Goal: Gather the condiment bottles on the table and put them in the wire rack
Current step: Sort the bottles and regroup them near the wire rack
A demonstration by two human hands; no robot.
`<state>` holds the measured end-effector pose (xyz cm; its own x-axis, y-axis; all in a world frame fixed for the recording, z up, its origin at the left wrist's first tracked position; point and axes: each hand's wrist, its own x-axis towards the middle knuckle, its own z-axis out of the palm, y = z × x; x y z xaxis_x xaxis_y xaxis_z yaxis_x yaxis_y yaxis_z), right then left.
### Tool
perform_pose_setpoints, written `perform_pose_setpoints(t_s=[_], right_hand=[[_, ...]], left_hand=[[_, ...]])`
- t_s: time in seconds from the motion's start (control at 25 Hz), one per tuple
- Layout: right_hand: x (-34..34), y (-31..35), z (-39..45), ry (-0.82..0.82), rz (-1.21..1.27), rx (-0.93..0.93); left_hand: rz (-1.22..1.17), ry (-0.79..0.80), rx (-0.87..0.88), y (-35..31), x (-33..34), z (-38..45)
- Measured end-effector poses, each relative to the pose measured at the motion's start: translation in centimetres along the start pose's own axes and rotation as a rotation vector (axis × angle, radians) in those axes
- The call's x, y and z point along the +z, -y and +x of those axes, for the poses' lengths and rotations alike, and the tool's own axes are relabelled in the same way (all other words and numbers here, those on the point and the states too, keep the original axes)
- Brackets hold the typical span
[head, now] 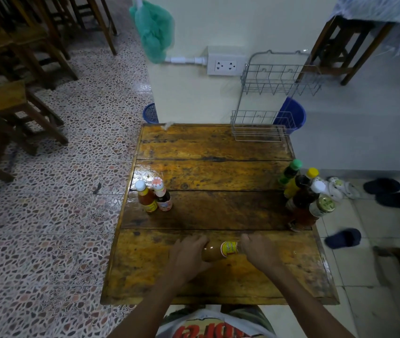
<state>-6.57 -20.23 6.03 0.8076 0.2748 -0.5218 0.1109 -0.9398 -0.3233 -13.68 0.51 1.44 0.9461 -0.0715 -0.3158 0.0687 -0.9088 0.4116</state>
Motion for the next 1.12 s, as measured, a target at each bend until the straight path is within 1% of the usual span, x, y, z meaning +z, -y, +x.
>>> perform_pose_setpoints(t_s=[0.04,0.08,0.12,0.16,0.24,0.28,0.32,0.44,0.52,0.6,0.68,0.76,0.84,0.96,1.04,1.12], right_hand=[[-0.1,-0.6,-0.1,0.082,0.149,0.133],[-0.4,-1.1,0.0,0.174,0.369,0.323],[-0.6,-1.8,0.0,0.266,0.624,0.466],[-1.3,-2.3,-0.4,0.326,0.756,0.520],[-2.7,-3.3,-0.7,0.339,0.797,0.511],[-3.7,-3.4,-0.8,0.295,0.767,0.460],[-4.8,-3.3,-0.8,0.207,0.685,0.384],[-9.0,-2.5,-0.7,-0.171,0.276,0.099],[-12.4,-1.8,-0.2,-0.360,0.169,-0.048],[-16.1,-1.6,1.1,-0.473,0.105,-0.133],[-19.8,-2.3,2.9,-0.515,0.034,-0.186],[-22.7,-3.1,4.9,-0.506,-0.070,-0.223],[-24.3,-4.3,7.0,-0.502,-0.189,-0.214],[-25.4,-5.9,9.5,-0.489,-0.293,-0.198],[-25.5,-7.0,10.4,-0.460,-0.308,-0.205],[-25.4,-7.7,10.9,-0.442,-0.312,-0.210]], left_hand=[[0.051,0.013,0.024,-0.3,0.1,0.5],[0.097,0.019,0.046,-0.6,0.3,0.9],[0.133,0.009,0.066,-1.0,0.3,1.4],[0.162,-0.005,0.087,-1.4,0.4,1.9],[0.178,-0.033,0.120,-2.4,0.7,3.1],[0.155,-0.049,0.126,-3.0,0.7,3.8],[0.118,-0.061,0.123,-3.5,0.7,4.5],[-0.080,-0.101,0.091,-5.7,0.5,7.9],[-0.312,-0.124,0.074,-7.7,-0.4,10.6],[-0.492,-0.136,0.096,-10.1,-2.0,13.3],[-0.541,-0.130,0.140,-12.4,-3.7,16.6],[-0.554,-0.061,0.166,-14.3,-5.4,19.9],[-0.613,-0.003,0.147,-15.9,-6.3,22.8],[-0.626,-0.052,0.075,-17.7,-5.7,25.4],[-0.628,-0.088,0.036,-18.4,-4.3,26.2],[-0.669,-0.072,0.014,-18.5,-3.0,26.5]])
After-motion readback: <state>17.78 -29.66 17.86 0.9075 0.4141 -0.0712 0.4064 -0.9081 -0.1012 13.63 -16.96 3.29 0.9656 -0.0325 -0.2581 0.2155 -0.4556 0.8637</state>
